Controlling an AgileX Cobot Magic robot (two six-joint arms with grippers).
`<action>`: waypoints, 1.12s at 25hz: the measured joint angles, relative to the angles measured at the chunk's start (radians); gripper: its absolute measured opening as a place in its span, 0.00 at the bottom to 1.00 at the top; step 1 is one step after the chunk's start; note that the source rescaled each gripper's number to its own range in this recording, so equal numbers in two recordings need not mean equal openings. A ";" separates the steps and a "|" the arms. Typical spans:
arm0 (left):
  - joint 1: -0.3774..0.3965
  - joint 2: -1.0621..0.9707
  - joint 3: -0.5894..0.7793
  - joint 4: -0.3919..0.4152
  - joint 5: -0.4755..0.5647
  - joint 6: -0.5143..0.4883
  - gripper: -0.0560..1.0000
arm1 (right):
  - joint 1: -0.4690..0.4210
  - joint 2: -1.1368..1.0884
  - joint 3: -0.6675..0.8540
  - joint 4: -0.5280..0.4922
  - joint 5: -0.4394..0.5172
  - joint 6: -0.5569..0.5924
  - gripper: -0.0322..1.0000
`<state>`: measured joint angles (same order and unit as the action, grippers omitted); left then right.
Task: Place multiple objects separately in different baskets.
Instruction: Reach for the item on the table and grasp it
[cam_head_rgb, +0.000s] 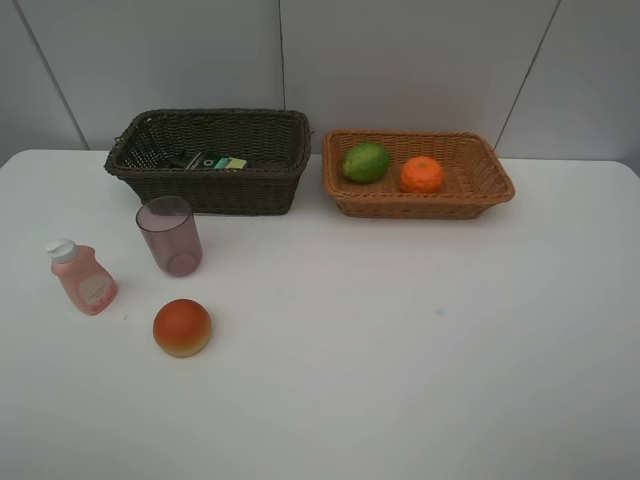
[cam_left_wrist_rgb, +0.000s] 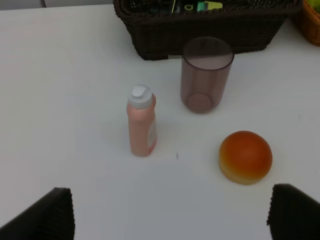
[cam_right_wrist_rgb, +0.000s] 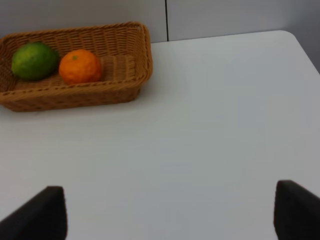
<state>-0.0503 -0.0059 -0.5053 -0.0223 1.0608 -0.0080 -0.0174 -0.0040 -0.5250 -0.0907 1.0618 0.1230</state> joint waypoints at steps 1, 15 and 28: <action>0.000 0.000 0.000 0.000 0.000 0.000 1.00 | 0.000 0.000 0.000 0.000 0.000 0.000 0.68; 0.000 0.000 0.000 -0.001 0.000 0.000 1.00 | 0.000 0.000 0.000 0.000 0.000 0.000 0.68; 0.000 0.057 -0.006 0.006 -0.007 0.000 1.00 | 0.000 0.000 0.000 0.000 0.000 -0.001 0.68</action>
<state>-0.0503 0.0507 -0.5118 -0.0166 1.0535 -0.0080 -0.0174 -0.0040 -0.5250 -0.0907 1.0618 0.1222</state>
